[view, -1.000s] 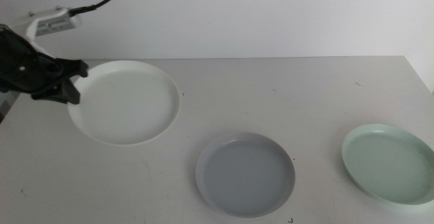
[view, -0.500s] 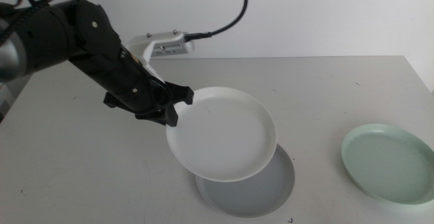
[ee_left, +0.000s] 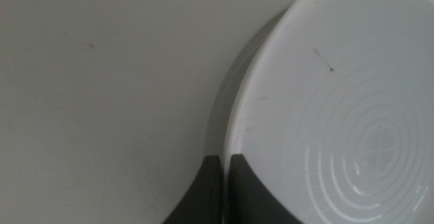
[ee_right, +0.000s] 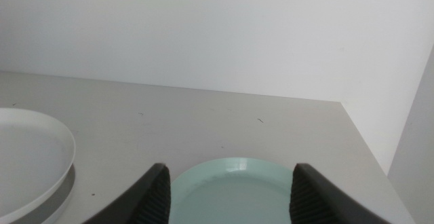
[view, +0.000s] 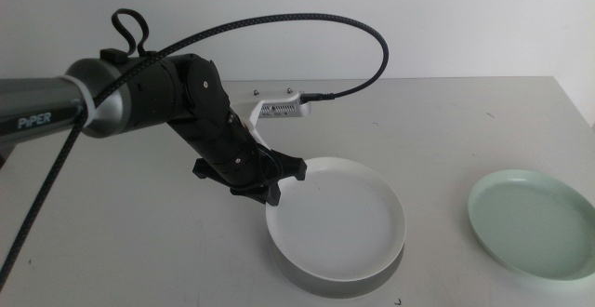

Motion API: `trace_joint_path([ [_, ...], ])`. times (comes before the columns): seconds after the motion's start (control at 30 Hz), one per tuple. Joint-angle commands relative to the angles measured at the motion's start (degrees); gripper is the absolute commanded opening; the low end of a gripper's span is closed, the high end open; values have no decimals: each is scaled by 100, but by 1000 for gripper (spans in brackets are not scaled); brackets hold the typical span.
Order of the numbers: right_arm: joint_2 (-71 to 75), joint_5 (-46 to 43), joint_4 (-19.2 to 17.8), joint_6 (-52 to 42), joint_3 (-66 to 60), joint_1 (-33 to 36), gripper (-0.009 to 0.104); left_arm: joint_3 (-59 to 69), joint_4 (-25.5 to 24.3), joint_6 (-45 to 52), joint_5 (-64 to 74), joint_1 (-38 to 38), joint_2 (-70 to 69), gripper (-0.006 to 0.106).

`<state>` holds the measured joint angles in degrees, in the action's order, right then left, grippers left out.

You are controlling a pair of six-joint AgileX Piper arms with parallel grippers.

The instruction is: Stack the three bowls on top of each other.

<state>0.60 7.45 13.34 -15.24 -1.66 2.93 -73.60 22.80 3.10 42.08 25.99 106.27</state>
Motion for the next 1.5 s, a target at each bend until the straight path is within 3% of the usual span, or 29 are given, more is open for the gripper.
trace_joint_path([
  [0.0, -11, -413, -65, -50, 45, -38, 46, -152, 240, -38, -187, 36, -181, 0],
  [0.2, -11, -413, -65, -50, 45, -38, 46, -152, 211, -20, -171, 36, -63, 2],
  [0.6, -11, -413, -65, -50, 45, -38, 46, -389, 331, 735, 352, 24, -278, 104],
  [0.8, -11, -413, -65, -50, 45, -38, 46, -668, 297, 848, 895, 24, -1060, 105],
  [1.03, -11, -413, -65, -50, 45, -38, 46, -695, -216, 839, 1468, 24, -2384, 105],
  [1.47, -11, -413, -65, -50, 45, -38, 46, -695, -624, 839, 2118, 24, -4305, 105],
])
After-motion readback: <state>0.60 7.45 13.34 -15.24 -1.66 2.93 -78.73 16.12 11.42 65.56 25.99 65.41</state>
